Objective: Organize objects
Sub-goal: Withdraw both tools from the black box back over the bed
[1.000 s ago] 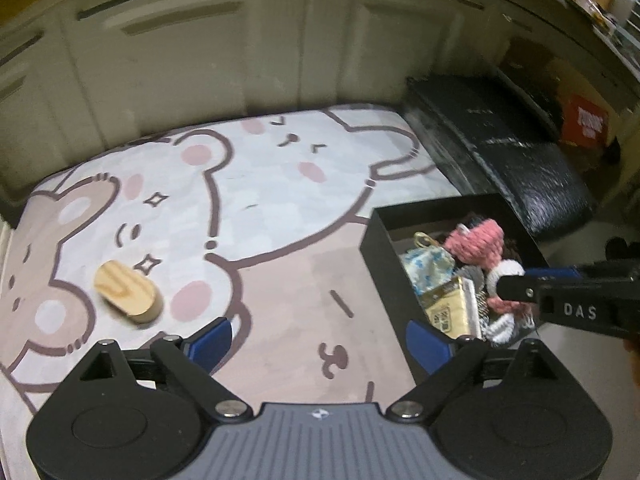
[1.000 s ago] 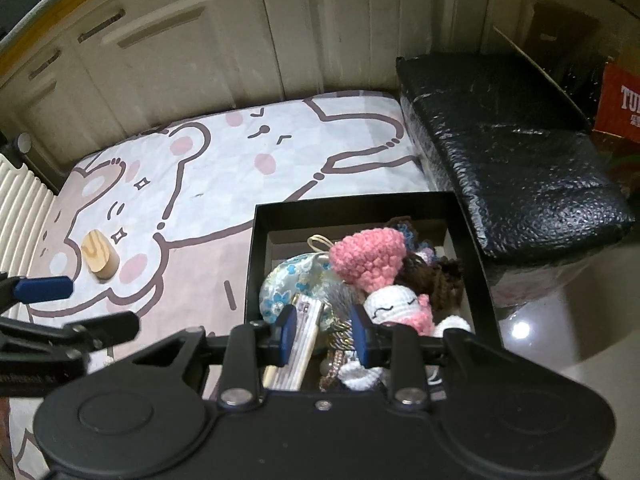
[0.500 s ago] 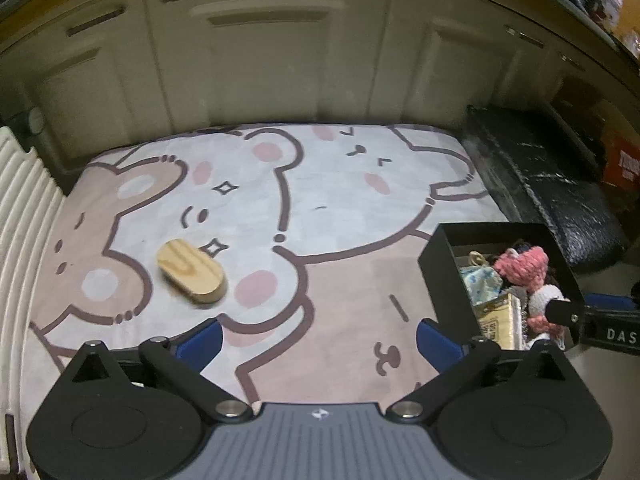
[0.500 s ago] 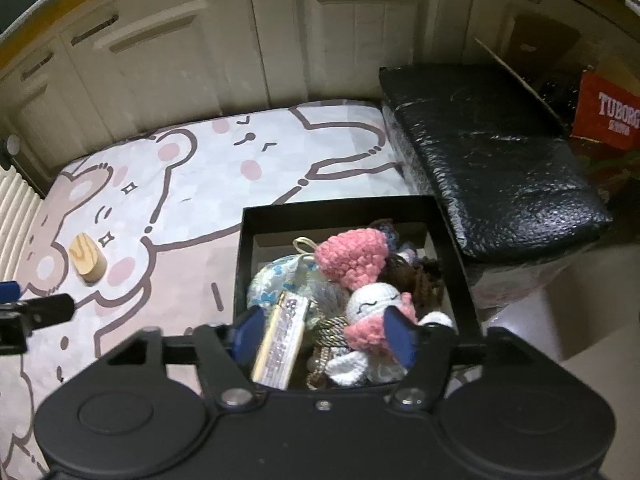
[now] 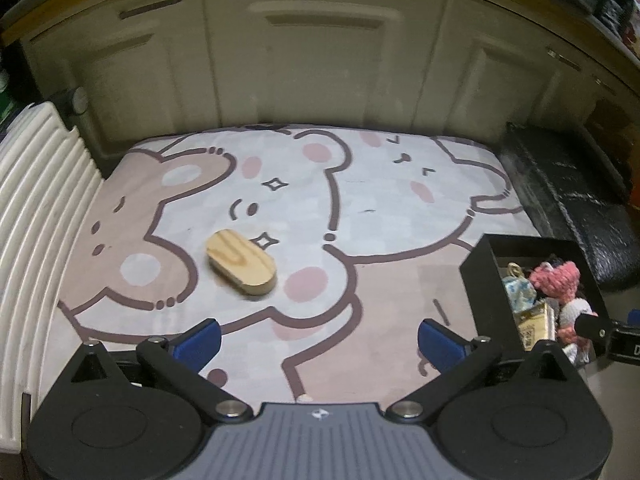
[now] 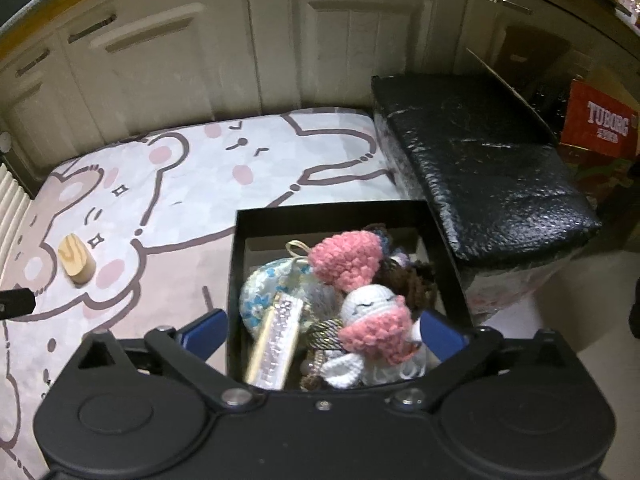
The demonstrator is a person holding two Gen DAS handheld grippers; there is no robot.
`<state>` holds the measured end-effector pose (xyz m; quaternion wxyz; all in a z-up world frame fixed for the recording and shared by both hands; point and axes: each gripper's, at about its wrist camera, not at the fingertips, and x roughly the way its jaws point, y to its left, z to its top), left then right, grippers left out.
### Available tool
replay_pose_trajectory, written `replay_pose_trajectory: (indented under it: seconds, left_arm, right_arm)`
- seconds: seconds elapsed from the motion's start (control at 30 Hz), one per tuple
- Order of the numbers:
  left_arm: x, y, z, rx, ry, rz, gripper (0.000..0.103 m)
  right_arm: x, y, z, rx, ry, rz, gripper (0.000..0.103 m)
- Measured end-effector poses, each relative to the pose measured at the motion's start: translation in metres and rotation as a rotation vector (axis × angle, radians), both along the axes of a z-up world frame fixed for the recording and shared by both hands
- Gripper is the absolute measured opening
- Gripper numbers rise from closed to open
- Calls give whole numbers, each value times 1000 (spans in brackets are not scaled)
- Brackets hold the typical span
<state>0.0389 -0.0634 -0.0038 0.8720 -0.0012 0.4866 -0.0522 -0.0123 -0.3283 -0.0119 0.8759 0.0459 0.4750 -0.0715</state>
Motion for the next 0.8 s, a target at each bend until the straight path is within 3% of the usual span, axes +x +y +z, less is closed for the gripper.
replay_pose_trajectory:
  seconds: [0.8]
  left_arm:
    - [2, 65, -2, 39, -17, 131, 103]
  right_arm:
    - [28, 74, -11, 34, -20, 182, 103]
